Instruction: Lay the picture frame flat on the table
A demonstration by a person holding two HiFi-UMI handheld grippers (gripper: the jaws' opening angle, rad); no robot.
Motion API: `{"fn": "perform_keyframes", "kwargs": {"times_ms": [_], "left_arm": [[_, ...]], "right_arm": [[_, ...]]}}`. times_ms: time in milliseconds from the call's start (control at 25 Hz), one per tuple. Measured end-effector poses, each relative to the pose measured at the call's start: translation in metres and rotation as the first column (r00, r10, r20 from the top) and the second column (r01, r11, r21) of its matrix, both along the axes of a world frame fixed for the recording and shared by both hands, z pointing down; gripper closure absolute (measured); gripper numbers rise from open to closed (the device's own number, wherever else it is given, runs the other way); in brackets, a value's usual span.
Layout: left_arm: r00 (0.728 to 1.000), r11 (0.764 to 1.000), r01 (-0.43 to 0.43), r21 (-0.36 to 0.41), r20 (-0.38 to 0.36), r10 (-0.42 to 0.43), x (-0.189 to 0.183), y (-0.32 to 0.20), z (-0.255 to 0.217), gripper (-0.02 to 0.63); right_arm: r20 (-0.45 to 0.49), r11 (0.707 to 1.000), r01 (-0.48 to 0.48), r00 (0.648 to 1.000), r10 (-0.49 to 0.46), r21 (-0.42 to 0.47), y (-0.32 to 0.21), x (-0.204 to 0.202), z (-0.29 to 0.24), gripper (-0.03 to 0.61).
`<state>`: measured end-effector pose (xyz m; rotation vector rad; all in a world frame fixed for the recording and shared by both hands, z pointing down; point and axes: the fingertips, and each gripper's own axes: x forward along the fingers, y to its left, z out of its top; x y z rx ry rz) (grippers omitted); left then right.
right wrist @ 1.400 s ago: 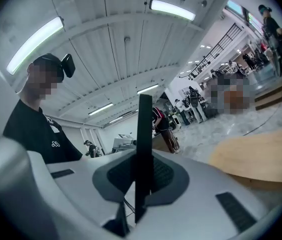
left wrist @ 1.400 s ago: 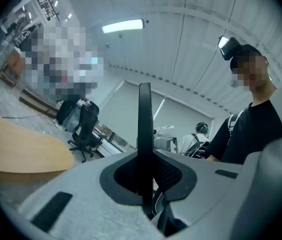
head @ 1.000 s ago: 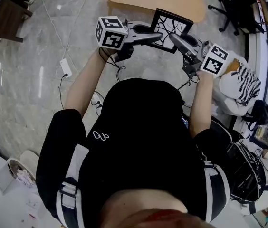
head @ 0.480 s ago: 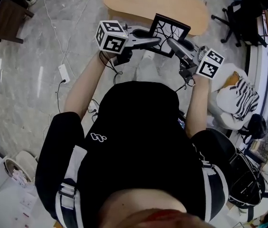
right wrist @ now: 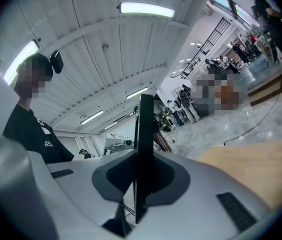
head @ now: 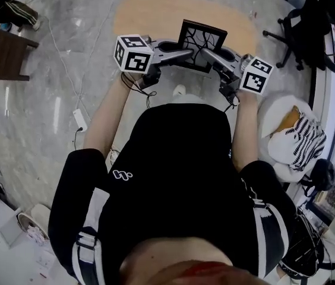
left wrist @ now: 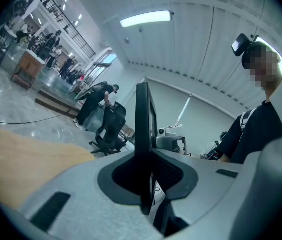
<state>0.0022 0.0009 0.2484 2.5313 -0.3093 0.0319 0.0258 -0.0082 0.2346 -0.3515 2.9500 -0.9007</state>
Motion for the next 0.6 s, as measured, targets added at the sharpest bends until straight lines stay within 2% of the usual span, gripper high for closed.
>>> {"fn": "perform_keyframes", "kwargs": {"times_ms": [200,360,600], "left_arm": [[0.998,0.996,0.015,-0.088,-0.056,-0.020,0.028,-0.065,0.018,0.557],[0.999,0.994,0.008,-0.106,-0.033,-0.012,0.041,-0.106,0.022,0.557],[0.999,0.981,-0.033,-0.192,0.000,0.034,0.045,-0.138,0.034,0.557]], "right_arm": [[-0.053,0.999,-0.020,0.998,0.018,-0.037,-0.067,0.028,0.019,0.541],[-0.032,0.999,-0.022,0.999,0.021,-0.029,-0.107,0.042,0.020,0.541],[0.006,0.995,-0.057,0.998,0.057,-0.078,-0.140,0.045,0.034,0.541]]}}
